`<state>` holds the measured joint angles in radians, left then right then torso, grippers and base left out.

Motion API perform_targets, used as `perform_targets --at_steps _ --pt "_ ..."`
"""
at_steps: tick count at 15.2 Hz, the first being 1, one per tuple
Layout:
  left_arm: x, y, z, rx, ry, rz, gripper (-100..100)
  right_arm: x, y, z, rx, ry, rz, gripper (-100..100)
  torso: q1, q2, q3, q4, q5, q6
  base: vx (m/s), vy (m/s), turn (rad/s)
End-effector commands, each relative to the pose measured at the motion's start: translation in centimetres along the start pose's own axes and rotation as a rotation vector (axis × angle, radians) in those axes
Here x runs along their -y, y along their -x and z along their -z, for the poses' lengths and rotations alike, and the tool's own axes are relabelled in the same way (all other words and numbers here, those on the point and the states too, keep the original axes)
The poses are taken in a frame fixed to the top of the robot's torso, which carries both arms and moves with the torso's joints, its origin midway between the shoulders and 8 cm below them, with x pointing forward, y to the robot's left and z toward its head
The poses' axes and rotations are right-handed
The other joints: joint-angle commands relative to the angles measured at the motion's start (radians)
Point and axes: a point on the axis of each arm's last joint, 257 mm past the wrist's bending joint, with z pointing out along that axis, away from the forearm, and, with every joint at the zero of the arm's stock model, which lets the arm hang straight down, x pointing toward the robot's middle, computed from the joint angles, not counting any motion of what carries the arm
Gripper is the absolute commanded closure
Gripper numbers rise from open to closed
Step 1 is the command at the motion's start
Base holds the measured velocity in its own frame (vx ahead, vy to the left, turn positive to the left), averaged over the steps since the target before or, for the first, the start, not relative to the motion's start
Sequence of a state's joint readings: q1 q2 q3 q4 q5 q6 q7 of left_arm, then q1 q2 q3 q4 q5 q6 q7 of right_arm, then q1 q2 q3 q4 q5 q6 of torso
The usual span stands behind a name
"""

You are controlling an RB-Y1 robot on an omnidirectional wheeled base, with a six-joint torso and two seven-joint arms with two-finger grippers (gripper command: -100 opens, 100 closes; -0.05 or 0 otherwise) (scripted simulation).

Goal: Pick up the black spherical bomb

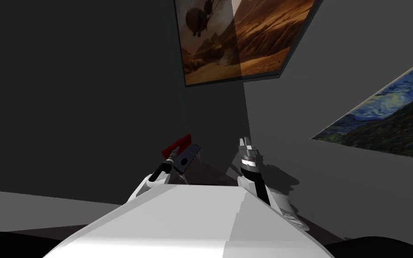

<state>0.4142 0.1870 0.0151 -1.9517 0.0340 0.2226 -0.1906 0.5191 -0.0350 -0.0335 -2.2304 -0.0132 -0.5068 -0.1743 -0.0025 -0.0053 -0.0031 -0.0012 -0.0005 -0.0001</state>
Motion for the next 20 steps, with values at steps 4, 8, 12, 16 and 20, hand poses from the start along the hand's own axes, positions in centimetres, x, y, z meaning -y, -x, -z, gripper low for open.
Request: perform_targets --at_steps 4,8,12,16,20 --pt "-3.2 -0.6 0.0 -0.021 0.104 -0.022 -100 0.0 0.0 0.0 0.000 0.000 0.000 0 0.000 0.000 0.000 0.000 0.000 0.000 0.055 -0.029 0.015" --pt "-7.1 -1.1 0.1 -0.047 0.222 -0.053 -100 0.0 0.0 0.0 0.000 0.000 0.000 0 0.001 0.001 0.000 0.000 0.000 0.000 0.064 -0.034 0.015" --pt "-9.7 -1.6 0.6 -0.069 0.308 -0.067 -100 0.0 0.0 0.0 0.000 0.000 0.000 0 0.000 0.000 0.000 0.000 0.000 0.000 0.061 -0.042 0.016" --pt "-13.0 -2.0 1.2 -0.098 0.411 -0.095 -100 0.0 0.0 0.0 0.000 0.000 0.000 0 0.000 -0.001 0.000 0.000 0.000 0.000 0.078 -0.041 0.015" --pt "-15.4 -2.4 2.0 -0.122 0.497 -0.109 -100 0.0 0.0 0.0 0.000 0.000 0.000 0 0.000 0.001 0.000 0.000 0.000 0.000 0.057 -0.035 0.013"
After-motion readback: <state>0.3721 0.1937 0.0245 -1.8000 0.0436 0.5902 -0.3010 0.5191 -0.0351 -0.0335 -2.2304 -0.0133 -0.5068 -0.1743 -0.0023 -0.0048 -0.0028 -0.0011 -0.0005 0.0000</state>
